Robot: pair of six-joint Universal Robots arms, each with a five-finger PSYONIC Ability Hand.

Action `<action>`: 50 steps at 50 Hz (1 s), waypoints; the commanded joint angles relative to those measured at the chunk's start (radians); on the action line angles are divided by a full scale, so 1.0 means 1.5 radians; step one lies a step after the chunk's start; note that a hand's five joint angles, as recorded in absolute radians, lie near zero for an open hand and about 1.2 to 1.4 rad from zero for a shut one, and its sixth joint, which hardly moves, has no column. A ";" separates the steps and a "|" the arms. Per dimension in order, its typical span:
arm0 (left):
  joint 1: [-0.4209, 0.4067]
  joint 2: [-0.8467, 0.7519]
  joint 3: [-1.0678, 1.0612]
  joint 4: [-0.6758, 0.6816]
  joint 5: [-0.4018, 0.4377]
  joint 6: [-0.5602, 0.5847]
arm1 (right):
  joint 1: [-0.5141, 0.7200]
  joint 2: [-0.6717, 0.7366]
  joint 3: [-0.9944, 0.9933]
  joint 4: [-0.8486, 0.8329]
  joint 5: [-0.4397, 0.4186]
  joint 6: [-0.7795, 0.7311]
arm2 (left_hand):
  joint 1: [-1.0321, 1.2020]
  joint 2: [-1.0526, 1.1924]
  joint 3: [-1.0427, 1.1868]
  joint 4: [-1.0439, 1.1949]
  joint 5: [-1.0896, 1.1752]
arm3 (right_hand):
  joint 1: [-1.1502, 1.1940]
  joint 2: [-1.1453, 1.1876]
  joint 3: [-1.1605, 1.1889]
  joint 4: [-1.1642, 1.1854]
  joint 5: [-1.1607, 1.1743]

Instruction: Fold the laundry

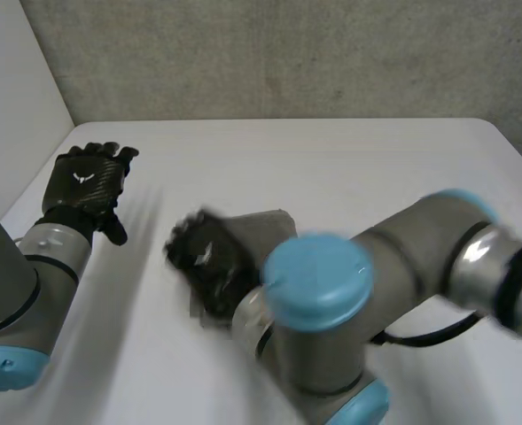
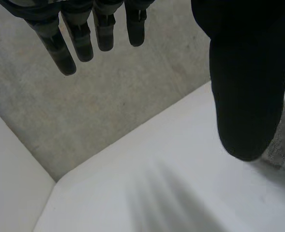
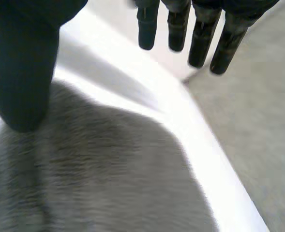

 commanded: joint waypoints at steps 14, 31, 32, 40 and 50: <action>-0.201 -0.210 0.302 -0.197 0.027 -0.203 | -0.240 -0.042 -0.030 0.238 -0.024 0.308 | 0.036 0.027 0.027 0.027 0.022 | -0.039 -0.073 -0.080 -0.080 -0.086; -0.193 -0.299 0.269 -0.241 -0.091 -0.205 | -0.223 0.066 -0.066 0.198 -0.109 0.307 | 0.028 0.020 0.019 0.020 0.014 | -0.039 -0.073 -0.080 -0.080 -0.086; -0.193 -0.300 0.265 -0.241 -0.091 -0.199 | -0.223 0.066 -0.066 0.198 -0.109 0.307 | 0.028 0.020 0.019 0.019 0.014 | -0.039 -0.073 -0.080 -0.080 -0.086; -0.193 -0.304 0.241 -0.201 -0.092 -0.128 | -0.217 0.087 -0.070 0.170 -0.104 0.298 | 0.018 0.010 0.009 0.010 0.005 | -0.039 -0.073 -0.080 -0.080 -0.086; -0.192 -0.196 0.230 -0.173 -0.090 -0.098 | -0.219 -0.048 -0.078 0.170 -0.044 0.300 | 0.011 0.002 0.002 0.002 -0.003 | -0.039 -0.073 -0.080 -0.080 -0.086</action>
